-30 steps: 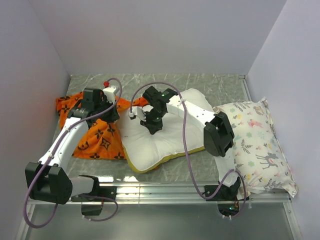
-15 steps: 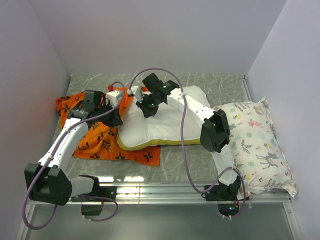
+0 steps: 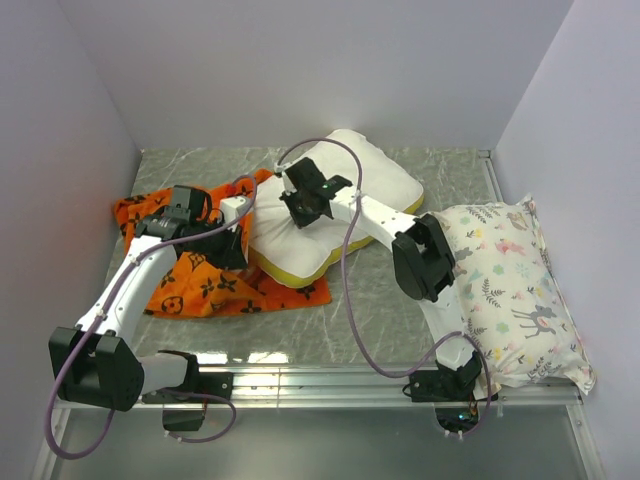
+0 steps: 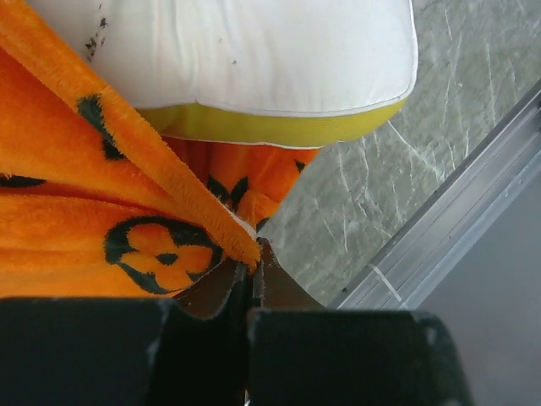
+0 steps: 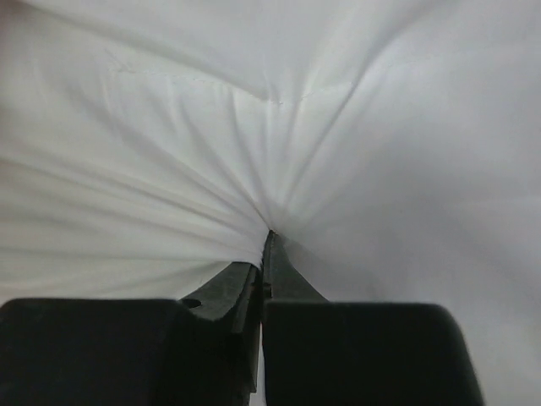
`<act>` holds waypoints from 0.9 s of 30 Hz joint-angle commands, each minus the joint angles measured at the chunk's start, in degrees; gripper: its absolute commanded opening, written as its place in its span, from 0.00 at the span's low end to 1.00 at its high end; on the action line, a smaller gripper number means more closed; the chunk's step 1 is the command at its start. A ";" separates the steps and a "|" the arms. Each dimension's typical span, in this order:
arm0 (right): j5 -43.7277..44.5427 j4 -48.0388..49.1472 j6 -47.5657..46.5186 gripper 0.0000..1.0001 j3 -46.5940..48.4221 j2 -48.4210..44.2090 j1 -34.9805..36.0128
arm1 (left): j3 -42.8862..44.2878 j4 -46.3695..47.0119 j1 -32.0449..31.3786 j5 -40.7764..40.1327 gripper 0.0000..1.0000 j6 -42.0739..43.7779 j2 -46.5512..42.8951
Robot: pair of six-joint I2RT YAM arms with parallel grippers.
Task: Put the pillow into the pillowcase
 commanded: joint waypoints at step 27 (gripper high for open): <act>-18.03 -2.38 -28.01 0.92 -31.83 -28.02 3.53 | 5.01 2.99 1.08 6.82 0.18 -4.33 11.39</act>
